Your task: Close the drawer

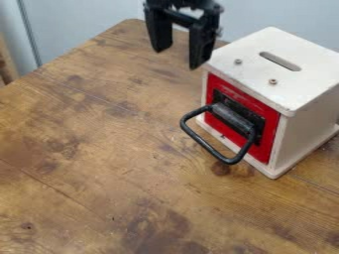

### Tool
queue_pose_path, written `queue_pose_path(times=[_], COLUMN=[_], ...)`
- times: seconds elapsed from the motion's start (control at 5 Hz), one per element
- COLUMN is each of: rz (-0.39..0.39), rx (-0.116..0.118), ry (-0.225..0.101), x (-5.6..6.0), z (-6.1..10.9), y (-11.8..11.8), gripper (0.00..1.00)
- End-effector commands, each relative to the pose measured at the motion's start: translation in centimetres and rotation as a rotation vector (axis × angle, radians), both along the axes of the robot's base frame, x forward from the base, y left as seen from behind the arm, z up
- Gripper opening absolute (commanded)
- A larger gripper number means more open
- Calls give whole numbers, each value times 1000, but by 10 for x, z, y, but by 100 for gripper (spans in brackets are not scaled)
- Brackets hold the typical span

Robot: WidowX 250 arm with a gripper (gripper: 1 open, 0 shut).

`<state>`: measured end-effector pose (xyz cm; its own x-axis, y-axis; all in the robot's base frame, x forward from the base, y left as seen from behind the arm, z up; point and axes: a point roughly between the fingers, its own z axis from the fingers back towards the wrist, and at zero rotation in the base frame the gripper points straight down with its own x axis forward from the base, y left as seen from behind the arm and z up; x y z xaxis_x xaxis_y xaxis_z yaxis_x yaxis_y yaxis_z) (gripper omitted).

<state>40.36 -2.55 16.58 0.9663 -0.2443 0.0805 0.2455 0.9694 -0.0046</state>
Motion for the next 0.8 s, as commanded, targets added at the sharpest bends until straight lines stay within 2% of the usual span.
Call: queue_pose_path(times=[0.0,0.2,0.4,0.6], rz=[-69,-91,-94,-95], rx=[-5,-7,-10,-8], ry=[-100,-104,-102,-107], x=[4,0,-15,-19], z=[30,21,18,30], y=[-13,-18,-15,-13], gripper=[100,100,100,100])
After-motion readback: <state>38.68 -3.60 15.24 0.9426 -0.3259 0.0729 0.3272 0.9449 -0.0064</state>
